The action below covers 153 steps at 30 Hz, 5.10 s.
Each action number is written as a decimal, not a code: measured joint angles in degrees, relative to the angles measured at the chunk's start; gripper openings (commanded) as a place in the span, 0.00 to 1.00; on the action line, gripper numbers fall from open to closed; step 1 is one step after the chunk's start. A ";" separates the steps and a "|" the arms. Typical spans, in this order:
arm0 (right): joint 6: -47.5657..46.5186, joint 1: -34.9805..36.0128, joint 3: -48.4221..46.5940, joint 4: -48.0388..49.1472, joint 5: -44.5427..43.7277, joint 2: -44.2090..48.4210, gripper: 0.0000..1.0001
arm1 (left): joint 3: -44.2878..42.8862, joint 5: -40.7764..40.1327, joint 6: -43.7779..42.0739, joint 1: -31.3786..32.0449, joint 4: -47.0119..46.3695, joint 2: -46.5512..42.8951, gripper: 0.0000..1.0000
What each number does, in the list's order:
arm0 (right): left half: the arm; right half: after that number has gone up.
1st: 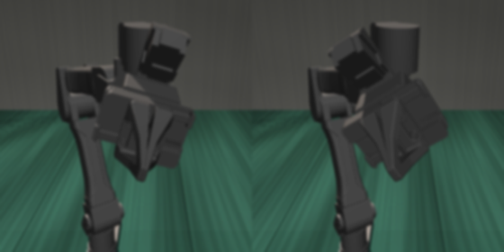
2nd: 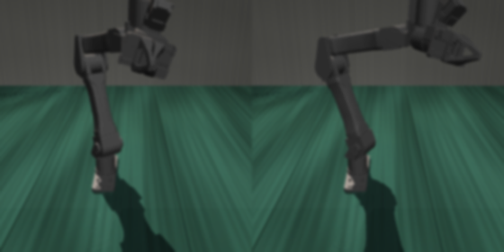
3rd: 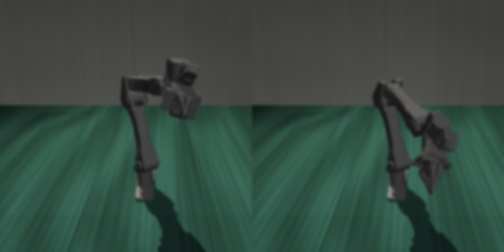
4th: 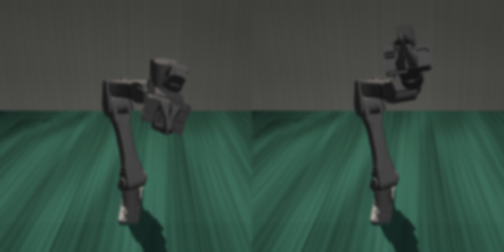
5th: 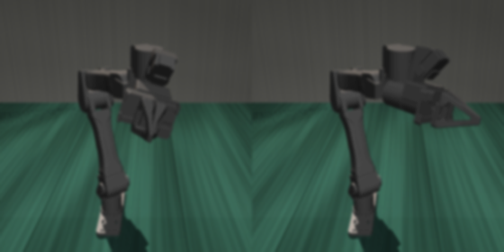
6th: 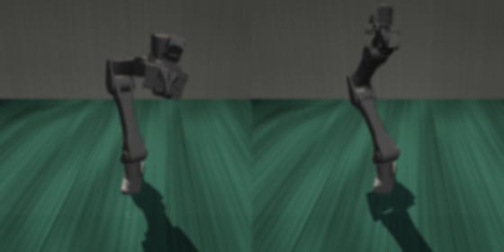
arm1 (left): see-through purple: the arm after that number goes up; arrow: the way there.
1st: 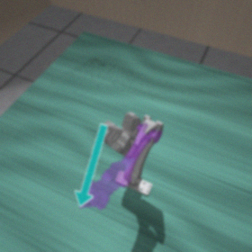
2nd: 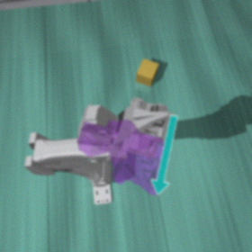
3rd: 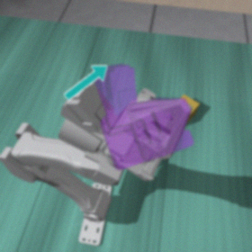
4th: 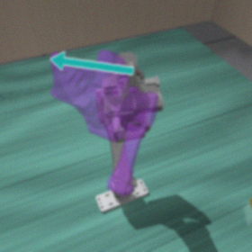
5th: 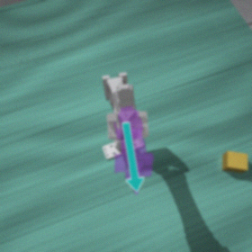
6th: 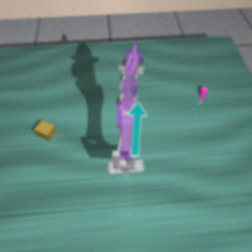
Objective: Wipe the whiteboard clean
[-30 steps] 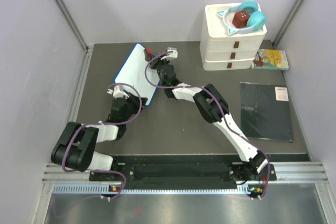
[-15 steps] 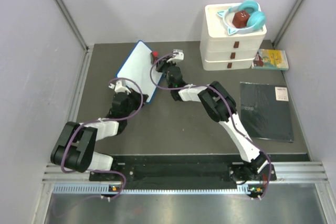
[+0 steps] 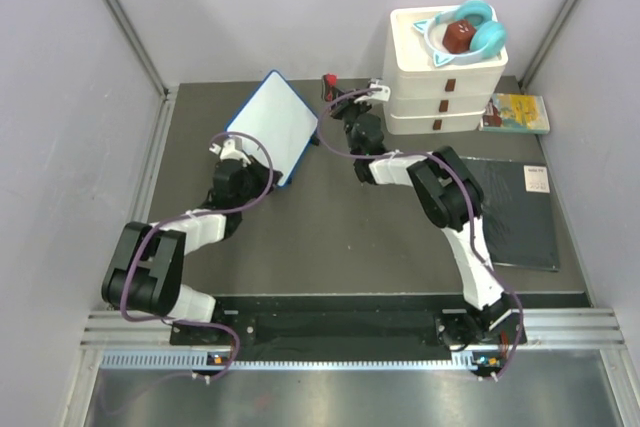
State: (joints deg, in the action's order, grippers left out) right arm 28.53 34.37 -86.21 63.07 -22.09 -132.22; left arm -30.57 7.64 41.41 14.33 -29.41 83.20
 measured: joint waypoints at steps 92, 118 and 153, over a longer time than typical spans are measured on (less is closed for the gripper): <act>21.42 -0.55 46.16 11.06 17.92 15.34 0.53 | -9.33 5.95 -3.10 -16.31 31.19 5.73 0.47; 19.96 -0.81 47.06 11.04 19.58 14.32 0.68 | -2.54 -0.46 -7.26 -16.46 50.62 -26.23 0.79; -3.39 -4.63 -7.61 -67.67 24.04 21.00 0.80 | 5.53 26.51 -6.05 -45.38 38.36 -14.82 0.93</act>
State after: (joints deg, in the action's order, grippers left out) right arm 25.15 29.74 -93.82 -4.60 1.96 -111.22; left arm -25.04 34.15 35.35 -31.05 8.95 68.38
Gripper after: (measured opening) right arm 0.765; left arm 0.935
